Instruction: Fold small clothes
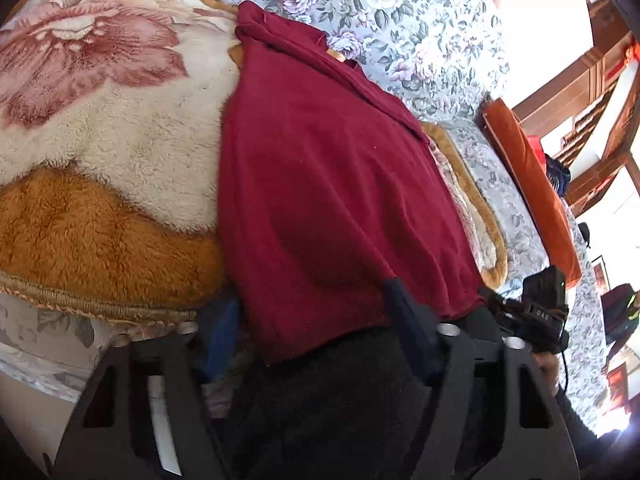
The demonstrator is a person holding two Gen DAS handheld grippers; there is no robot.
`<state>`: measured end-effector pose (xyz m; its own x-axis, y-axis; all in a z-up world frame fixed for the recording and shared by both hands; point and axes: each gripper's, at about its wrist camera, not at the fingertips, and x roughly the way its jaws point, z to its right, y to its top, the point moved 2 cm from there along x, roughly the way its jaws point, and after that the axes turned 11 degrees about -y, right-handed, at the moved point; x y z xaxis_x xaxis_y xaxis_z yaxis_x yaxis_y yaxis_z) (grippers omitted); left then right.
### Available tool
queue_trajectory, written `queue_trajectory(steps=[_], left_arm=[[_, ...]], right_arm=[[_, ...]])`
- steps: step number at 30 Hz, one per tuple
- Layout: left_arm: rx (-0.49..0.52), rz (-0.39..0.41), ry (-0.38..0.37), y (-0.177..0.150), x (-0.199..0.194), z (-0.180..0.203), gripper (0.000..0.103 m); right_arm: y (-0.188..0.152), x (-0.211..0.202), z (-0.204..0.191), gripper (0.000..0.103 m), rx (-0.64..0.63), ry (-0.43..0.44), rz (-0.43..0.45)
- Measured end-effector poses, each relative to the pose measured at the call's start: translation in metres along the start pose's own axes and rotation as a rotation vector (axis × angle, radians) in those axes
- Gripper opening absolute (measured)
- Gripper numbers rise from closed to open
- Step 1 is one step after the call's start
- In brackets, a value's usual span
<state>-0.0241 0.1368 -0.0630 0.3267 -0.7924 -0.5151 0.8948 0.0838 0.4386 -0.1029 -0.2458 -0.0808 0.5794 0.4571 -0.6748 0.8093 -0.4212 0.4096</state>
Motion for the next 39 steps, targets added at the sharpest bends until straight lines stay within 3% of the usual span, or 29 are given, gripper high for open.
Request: queue_trajectory(steps=[1,3,8,11,14,16,20,23,29,39], left_arm=[[-0.029,0.007,-0.018,0.001,-0.002,-0.004,0.034],[-0.084,0.018,-0.026,0.001,-0.004,-0.013,0.024],[-0.103,0.015,-0.029,-0.002,-0.001,-0.015,0.024],[-0.095,0.005,-0.027,-0.002,0.0,-0.013,0.032],[-0.1,0.006,-0.027,0.0,0.001,-0.013,0.032],[-0.082,0.012,0.009,-0.001,-0.001,-0.011,0.005],[-0.017,0.079,0.057,-0.002,-0.025,0.004,0.005],[-0.001,0.118,0.058,-0.008,-0.048,0.013,0.005],[0.05,0.13,0.035,-0.032,-0.072,0.038,0.005],[0.068,0.15,-0.031,-0.075,-0.111,0.061,0.005]], right_arm=[[0.0,0.0,-0.001,0.03,-0.003,-0.001,0.0],[0.001,0.0,-0.003,0.03,-0.013,-0.005,0.0],[0.003,0.0,-0.005,0.03,-0.03,-0.01,-0.003],[0.003,0.001,-0.006,0.03,-0.035,-0.014,-0.003],[0.004,0.001,-0.01,0.03,-0.05,-0.021,0.002],[0.006,-0.002,-0.016,0.018,-0.082,-0.042,0.024],[0.008,-0.028,-0.038,0.013,-0.19,-0.062,0.127],[0.008,-0.045,-0.053,0.01,-0.263,-0.073,0.156],[-0.001,-0.068,-0.059,0.009,-0.276,-0.046,0.132],[-0.049,-0.109,-0.053,0.009,-0.27,0.025,0.044]])
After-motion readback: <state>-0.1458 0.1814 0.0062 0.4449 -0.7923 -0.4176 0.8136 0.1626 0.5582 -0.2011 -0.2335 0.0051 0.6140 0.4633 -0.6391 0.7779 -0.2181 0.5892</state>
